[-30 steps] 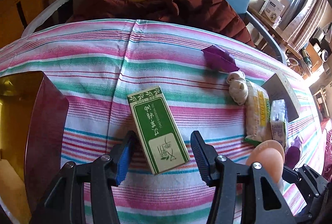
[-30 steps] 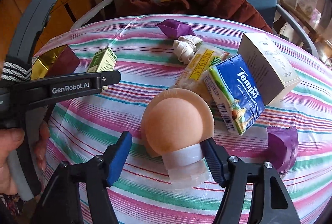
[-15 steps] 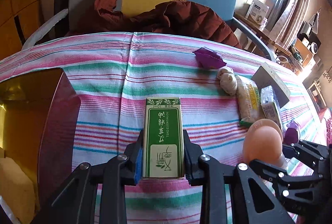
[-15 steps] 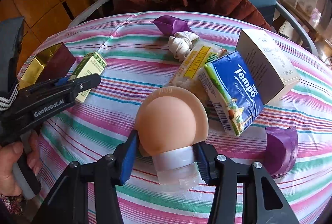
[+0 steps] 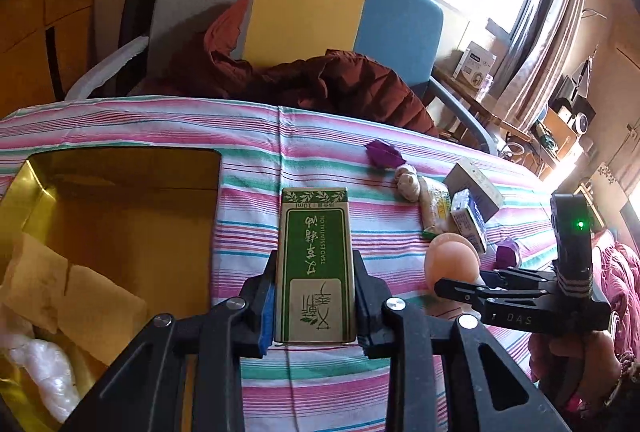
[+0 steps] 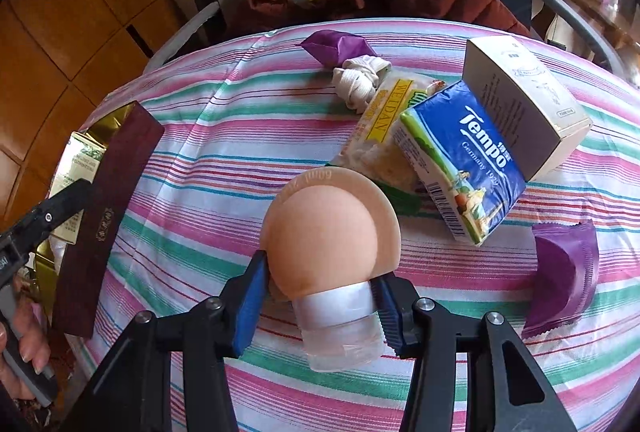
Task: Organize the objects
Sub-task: 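Grasp the small green-and-white box with the left tool, then carry the green box with the left tool while the right tool carries the doll head to the tray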
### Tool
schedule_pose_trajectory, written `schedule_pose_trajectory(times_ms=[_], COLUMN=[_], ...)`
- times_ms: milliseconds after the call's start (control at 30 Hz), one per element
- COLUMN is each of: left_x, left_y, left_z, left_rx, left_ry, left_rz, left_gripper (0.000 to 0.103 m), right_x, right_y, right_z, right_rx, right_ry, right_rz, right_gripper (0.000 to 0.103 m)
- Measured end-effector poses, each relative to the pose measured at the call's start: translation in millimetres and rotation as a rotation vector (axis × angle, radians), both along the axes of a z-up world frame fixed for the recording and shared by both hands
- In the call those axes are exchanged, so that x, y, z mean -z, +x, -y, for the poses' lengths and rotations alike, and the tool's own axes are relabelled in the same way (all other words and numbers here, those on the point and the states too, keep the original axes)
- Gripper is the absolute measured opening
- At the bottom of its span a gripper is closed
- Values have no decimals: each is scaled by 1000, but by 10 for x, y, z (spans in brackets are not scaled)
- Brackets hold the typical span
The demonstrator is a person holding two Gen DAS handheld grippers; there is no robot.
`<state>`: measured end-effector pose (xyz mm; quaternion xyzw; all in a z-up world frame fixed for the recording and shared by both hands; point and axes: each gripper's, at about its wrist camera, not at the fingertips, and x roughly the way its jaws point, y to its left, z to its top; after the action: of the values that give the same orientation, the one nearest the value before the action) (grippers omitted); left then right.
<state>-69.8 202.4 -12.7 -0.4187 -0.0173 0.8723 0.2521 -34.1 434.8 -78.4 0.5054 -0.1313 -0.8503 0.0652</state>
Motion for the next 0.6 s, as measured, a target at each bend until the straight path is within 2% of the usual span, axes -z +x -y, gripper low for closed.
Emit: schedule_pose_trajectory(times_ms=[300,600], left_x=[119,383], left_y=[-467,-1031], left_z=[532,860], left_rx=[-164,-292], left_ry=[-80,-158], left_rz=[44,151], left_gripper=[30,30], right_x=[-31,-74], right_y=[83,72], right_z=[187,258], right_rx=[-44,-71], right_ry=[-94,-120], right_rz=[-28,-60], right_gripper=[51,51])
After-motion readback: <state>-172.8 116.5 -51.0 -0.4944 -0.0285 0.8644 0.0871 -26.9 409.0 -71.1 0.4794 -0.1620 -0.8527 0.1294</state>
